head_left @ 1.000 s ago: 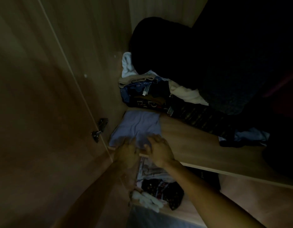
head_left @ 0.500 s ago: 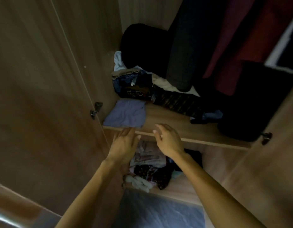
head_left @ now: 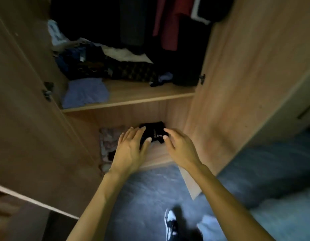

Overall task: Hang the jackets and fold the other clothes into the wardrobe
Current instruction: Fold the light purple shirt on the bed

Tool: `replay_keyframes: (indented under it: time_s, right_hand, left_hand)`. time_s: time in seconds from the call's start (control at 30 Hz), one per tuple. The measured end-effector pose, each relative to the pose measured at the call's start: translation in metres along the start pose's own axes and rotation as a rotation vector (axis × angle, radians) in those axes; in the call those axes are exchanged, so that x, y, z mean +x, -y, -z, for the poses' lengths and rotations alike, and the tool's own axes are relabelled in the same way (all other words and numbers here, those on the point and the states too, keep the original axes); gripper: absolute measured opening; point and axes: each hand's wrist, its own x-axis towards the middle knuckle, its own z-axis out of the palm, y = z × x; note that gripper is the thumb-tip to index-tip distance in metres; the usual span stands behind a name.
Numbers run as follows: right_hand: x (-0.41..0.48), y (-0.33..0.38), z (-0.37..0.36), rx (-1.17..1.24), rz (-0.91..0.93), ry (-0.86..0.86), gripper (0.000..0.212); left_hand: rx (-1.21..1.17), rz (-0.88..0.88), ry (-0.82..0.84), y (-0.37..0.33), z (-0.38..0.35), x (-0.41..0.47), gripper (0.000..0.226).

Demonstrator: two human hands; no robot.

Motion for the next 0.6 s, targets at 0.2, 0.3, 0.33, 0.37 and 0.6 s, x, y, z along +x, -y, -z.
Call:
replay_keyframes:
  time_s: [0.2, 0.3, 0.33, 0.37, 0.6]
  right_hand:
    - [-0.131, -0.003, 0.036, -0.105, -0.242, -0.012, 0.042]
    - [-0.183, -0.016, 0.074, -0.139, -0.382, -0.099, 0.033]
    - [-0.204, -0.02, 0.089, -0.145, -0.419, -0.131, 0.035]
    - [-0.224, -0.024, 0.103, -0.147, -0.449, -0.162, 0.037]
    - [-0.395, -0.048, 0.196, -0.165, -0.608, -0.391, 0.041]
  left_hand:
    - [-0.102, -0.131, 0.2, -0.055, -0.047, -0.083, 0.067]
    - [-0.18, -0.212, 0.241, -0.101, -0.062, -0.106, 0.061]
    - [-0.213, -0.253, 0.251, -0.121, -0.066, -0.115, 0.061]
    - [-0.244, -0.294, 0.259, -0.141, -0.07, -0.124, 0.061]
    - [-0.348, -0.536, 0.365, -0.292, -0.105, -0.211, 0.063]
